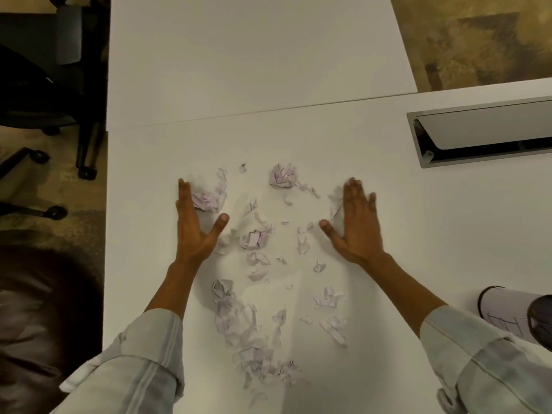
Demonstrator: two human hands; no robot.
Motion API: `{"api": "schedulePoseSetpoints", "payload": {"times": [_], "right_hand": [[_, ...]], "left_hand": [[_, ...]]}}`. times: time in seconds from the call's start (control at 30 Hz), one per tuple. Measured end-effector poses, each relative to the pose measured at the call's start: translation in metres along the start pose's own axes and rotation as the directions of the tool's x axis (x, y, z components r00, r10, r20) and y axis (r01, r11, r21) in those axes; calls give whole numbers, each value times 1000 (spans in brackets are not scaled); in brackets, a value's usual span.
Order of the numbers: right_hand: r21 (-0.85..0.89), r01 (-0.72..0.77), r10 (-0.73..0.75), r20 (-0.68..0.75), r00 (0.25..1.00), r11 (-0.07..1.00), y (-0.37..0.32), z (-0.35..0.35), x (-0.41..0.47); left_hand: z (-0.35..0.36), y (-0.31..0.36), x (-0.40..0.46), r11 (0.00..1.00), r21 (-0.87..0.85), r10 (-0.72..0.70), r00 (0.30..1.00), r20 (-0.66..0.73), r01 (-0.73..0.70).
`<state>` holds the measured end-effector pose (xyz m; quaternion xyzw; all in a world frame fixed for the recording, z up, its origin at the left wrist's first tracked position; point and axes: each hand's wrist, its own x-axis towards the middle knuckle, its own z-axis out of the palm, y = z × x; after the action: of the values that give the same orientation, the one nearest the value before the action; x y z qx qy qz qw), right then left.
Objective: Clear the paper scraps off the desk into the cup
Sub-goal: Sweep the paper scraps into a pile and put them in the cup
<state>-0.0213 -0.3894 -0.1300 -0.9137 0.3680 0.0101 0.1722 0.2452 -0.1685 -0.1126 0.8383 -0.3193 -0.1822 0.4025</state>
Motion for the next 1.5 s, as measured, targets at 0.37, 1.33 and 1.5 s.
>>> {"api": "schedulePoseSetpoints", "payload": {"times": [0.37,1.33,1.5], "right_hand": [[145,373,-384,61,921,917,-36,-12,95],[330,408,-457,84,885,851,-33,-5,-102],[41,194,-198,164,966,980,-6,-29,-56]], "left_hand": [[-8,1,72,975,104,157,942,297,-195],[22,45,-143,934,199,189,882,433,-297],[-12,26,-114,913,402,-47,960,277,-71]]}}
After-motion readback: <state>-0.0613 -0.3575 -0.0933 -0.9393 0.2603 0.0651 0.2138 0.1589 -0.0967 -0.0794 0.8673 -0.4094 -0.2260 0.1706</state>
